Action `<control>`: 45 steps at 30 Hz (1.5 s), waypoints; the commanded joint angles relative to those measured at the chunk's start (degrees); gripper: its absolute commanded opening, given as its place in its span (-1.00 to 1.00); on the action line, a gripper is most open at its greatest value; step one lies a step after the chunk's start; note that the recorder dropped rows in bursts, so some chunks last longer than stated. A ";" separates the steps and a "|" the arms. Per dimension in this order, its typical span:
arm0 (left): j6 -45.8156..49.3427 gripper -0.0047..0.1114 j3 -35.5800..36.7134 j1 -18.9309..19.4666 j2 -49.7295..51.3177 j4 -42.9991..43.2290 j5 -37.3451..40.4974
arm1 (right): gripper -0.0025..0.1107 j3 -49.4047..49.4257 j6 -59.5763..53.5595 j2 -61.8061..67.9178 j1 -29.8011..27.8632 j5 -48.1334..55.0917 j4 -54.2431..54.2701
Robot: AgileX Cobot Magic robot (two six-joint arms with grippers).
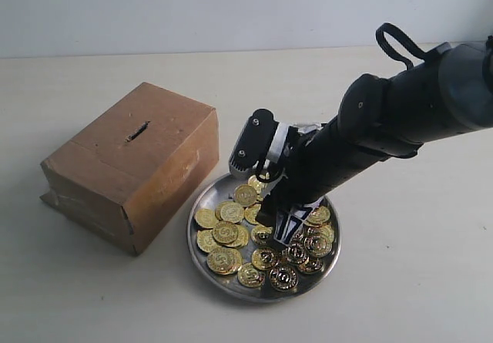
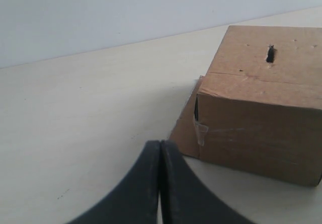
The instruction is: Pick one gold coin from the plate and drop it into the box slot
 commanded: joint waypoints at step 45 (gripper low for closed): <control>-0.16 -0.90 0.15 -0.30 -0.31 0.03 -0.56 | -0.01 -0.37 -0.03 -0.02 0.11 -1.95 2.81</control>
